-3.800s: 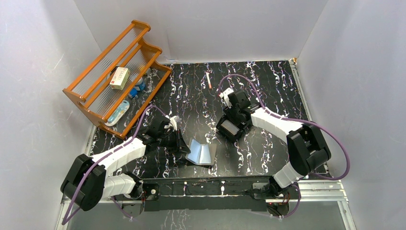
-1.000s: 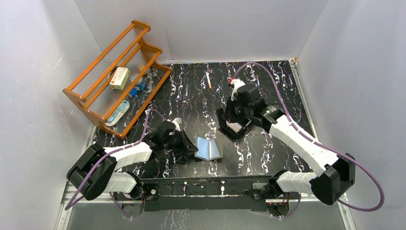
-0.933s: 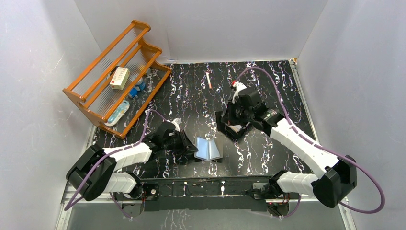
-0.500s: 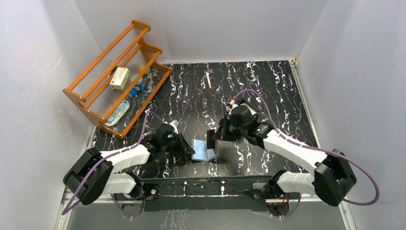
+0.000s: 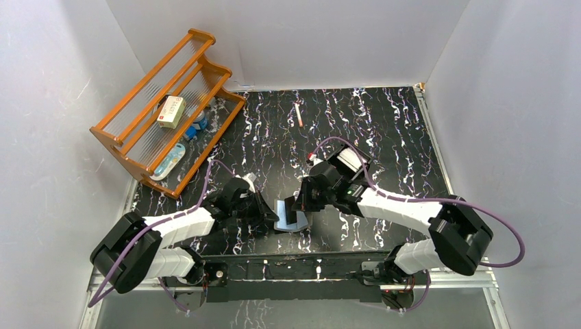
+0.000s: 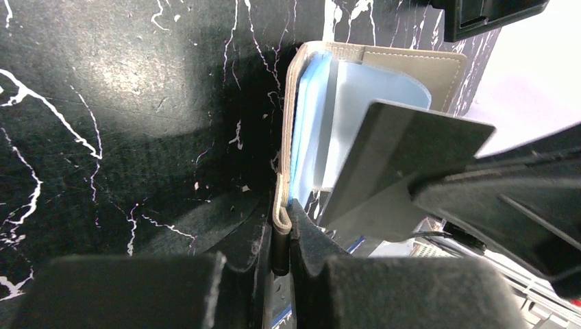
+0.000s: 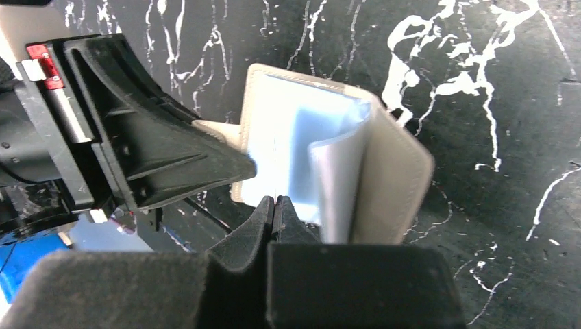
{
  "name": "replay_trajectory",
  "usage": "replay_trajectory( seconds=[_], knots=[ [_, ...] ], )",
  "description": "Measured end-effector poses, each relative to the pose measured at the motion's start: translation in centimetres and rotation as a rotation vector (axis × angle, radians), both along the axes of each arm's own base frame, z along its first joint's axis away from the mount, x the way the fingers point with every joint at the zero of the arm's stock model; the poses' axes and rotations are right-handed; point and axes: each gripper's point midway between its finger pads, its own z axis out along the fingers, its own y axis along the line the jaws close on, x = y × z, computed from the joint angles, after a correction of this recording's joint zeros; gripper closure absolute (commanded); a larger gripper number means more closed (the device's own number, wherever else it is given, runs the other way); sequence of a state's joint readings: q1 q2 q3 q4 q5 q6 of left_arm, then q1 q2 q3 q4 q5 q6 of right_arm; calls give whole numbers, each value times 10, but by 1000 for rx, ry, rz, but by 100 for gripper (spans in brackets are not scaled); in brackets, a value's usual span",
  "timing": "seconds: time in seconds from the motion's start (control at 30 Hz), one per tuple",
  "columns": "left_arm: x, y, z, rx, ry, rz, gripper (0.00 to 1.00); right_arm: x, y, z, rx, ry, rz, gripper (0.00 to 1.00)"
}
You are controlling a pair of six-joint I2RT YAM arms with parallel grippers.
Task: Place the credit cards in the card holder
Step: Insert the credit card into the card holder.
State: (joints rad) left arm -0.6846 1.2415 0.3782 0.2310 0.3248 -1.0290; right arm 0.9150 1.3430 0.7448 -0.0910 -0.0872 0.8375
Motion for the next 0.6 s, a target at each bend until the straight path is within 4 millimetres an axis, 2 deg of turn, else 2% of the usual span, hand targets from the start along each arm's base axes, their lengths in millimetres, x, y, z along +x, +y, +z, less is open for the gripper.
replay_trajectory(
  seconds=[0.2, 0.33, 0.6],
  knots=[
    [-5, 5, -7, 25, 7, -14, 97, 4, -15, -23, -35, -2, -20, 100],
    [-9, 8, -12, 38, 10, -25, 99, 0, -25, -39, -37, 21, -41, 100],
    [-17, 15, -19, 52, 20, -28, 100, -4, -26, -45, 49, 43, -87, 100]
  ],
)
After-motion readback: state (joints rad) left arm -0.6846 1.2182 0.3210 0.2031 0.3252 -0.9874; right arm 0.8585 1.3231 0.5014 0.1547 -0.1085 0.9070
